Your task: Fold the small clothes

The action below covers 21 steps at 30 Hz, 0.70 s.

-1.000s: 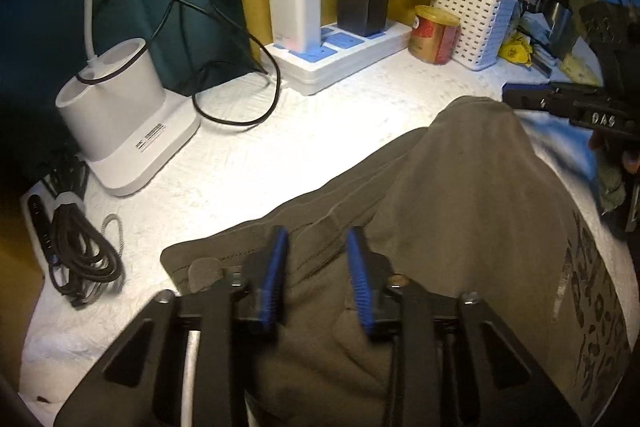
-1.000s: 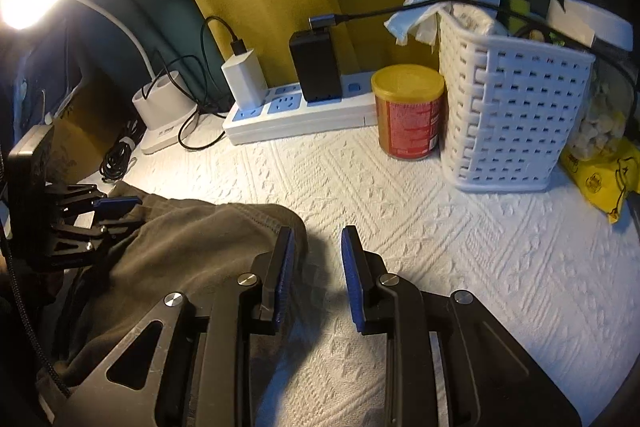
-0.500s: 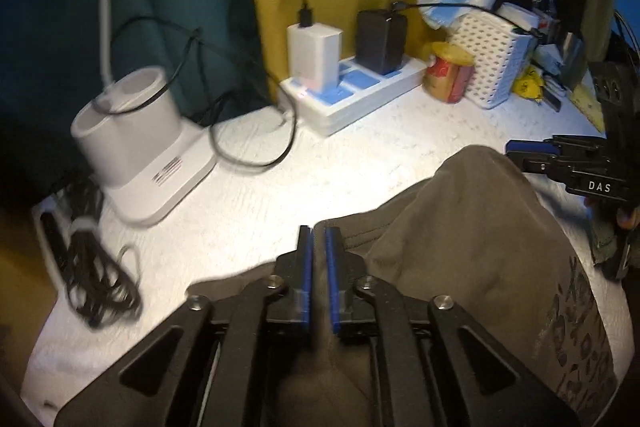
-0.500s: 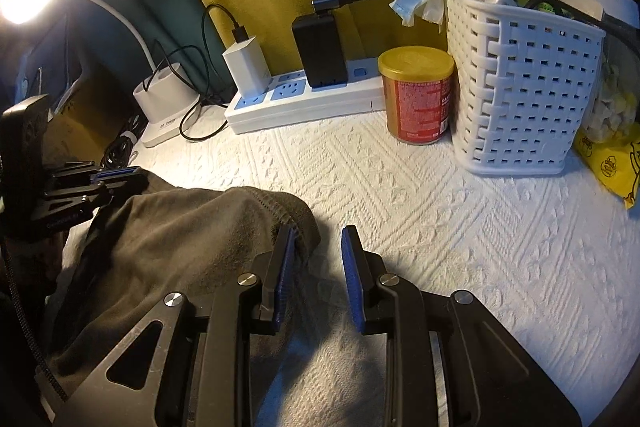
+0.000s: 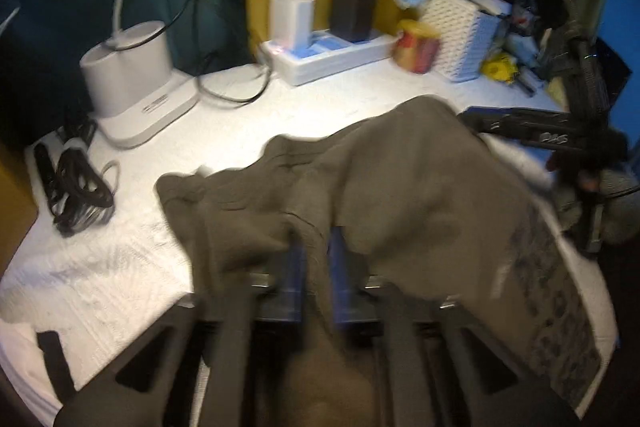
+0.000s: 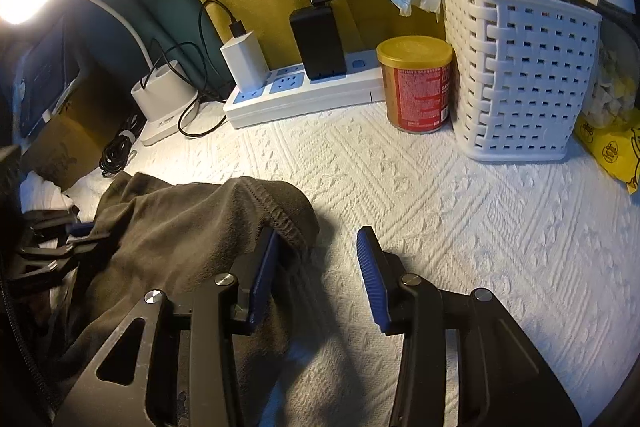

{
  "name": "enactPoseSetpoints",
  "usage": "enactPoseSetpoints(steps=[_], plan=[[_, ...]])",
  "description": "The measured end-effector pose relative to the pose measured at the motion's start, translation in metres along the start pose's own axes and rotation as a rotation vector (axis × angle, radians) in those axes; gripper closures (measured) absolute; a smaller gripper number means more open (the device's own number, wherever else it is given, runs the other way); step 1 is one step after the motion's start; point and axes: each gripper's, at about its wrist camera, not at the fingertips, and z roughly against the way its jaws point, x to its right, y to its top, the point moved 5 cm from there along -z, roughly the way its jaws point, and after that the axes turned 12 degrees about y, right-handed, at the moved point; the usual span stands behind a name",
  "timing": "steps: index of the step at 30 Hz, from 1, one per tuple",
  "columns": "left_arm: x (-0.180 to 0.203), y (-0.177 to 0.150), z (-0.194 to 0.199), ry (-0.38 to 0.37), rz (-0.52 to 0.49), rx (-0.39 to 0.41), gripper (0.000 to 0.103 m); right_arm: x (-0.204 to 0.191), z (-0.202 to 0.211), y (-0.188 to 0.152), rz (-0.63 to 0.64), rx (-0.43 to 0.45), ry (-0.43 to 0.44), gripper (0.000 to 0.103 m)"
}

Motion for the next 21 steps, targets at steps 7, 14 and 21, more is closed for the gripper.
enactPoseSetpoints(steps=[7, 14, 21], plan=[[-0.018, 0.008, 0.024, 0.028, 0.016, 0.057, 0.099, -0.005, -0.005, 0.0, 0.008, -0.008, 0.02, 0.059], [-0.034, -0.002, 0.017, 0.017, 0.043, 0.014, 0.099, -0.013, -0.024, 0.003, -0.018, -0.059, 0.101, 0.065], [-0.043, -0.009, 0.018, 0.0, 0.086, 0.008, 0.099, -0.032, -0.031, 0.018, 0.047, -0.035, 0.12, 0.088]])
